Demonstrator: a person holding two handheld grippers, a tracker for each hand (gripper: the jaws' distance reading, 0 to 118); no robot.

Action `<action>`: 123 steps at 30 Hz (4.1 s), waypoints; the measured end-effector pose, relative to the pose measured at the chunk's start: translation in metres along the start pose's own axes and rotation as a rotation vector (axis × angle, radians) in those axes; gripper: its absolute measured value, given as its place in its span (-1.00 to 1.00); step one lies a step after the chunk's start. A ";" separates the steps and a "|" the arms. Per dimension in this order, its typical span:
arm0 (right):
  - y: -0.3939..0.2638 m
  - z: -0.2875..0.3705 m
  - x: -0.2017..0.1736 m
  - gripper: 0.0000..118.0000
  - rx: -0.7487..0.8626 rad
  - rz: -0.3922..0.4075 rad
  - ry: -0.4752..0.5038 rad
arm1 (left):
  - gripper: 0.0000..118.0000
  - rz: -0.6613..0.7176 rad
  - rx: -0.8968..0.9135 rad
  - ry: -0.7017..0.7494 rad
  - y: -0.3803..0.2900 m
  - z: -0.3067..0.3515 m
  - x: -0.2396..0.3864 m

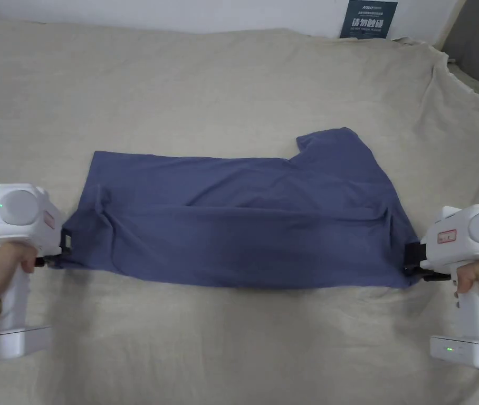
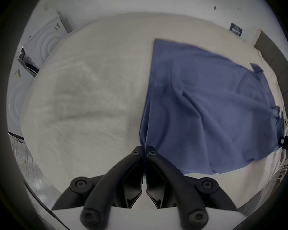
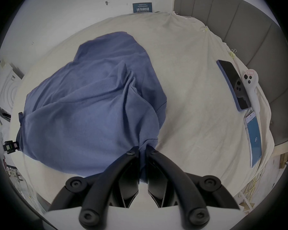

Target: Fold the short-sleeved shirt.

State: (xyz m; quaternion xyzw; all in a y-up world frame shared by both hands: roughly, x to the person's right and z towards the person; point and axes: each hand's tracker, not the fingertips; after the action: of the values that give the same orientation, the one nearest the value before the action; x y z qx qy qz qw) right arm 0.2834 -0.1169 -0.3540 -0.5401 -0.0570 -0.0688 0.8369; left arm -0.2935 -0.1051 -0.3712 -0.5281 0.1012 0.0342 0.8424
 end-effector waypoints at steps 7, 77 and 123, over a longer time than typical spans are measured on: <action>-0.015 0.054 0.025 -0.92 0.036 0.002 0.057 | -1.00 0.096 0.052 -0.082 -0.020 0.057 -0.052; -0.004 0.117 -0.092 0.97 0.669 0.174 0.159 | -1.00 -0.045 0.885 -0.126 -0.116 0.145 0.051; 0.122 -0.012 -0.075 -0.98 0.146 0.124 0.039 | 0.96 0.011 0.176 -0.018 0.096 -0.024 -0.004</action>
State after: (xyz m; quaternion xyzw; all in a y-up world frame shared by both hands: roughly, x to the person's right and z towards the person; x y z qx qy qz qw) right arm 0.2317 -0.0738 -0.4805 -0.4789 -0.0120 -0.0230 0.8775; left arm -0.3159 -0.0841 -0.4649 -0.4514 0.0994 0.0345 0.8861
